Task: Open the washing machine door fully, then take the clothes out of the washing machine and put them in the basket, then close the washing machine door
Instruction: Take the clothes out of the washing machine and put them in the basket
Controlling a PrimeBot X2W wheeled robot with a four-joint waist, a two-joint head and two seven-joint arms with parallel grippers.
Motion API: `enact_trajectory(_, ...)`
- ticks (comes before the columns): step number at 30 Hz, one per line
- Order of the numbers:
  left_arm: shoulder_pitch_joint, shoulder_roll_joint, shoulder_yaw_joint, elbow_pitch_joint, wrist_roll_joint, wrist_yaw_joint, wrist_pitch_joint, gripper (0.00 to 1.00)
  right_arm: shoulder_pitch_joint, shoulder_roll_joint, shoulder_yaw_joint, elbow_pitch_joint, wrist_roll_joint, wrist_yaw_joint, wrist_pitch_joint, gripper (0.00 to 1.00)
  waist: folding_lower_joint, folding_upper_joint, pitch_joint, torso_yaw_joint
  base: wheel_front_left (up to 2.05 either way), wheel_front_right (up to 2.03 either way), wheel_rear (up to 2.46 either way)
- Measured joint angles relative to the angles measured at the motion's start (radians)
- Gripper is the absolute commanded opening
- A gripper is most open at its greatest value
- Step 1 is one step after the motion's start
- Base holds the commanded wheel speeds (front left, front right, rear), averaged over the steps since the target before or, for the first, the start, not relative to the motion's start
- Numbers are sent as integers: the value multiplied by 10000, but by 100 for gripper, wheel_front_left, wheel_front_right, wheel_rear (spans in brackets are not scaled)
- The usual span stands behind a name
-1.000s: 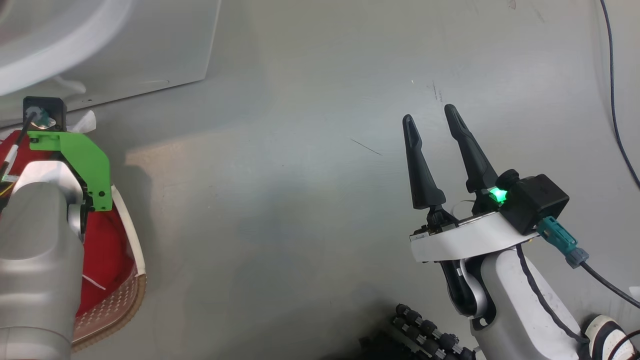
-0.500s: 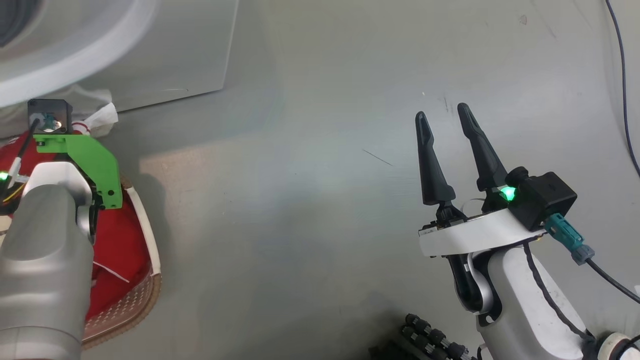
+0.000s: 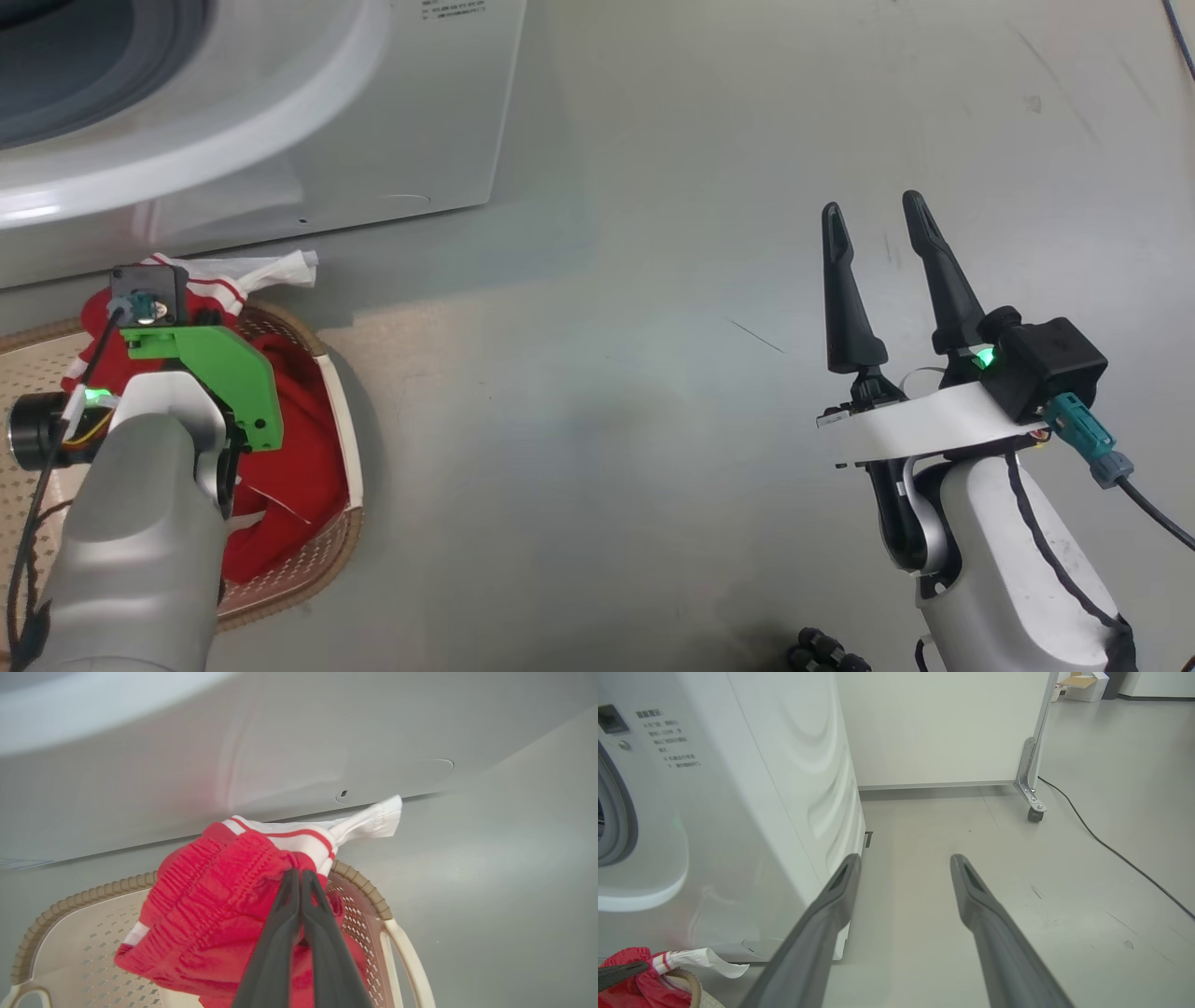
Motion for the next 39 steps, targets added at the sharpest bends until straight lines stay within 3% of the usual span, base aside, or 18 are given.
enact_trajectory(10,1098,-280,234,382,-447,-267,-709,0,291,-261,-541,217,-341,102,-6,100,0,0,-798,906,0,0,0)
enact_trajectory(20,2012,-213,339,1149,-554,-385,-533,0,639,-267,-380,374,-487,368,-8,100,0,0,-1577,1573,0,0,0)
enact_trajectory(31,2187,-150,320,1308,-633,-516,-456,0,815,-255,-295,337,-614,454,-8,100,0,0,-1525,1422,0,0,0)
enact_trajectory(39,1429,-173,332,957,-669,-616,-803,0,812,-244,-345,155,-709,454,-8,100,0,0,-1091,1233,0,0,0)
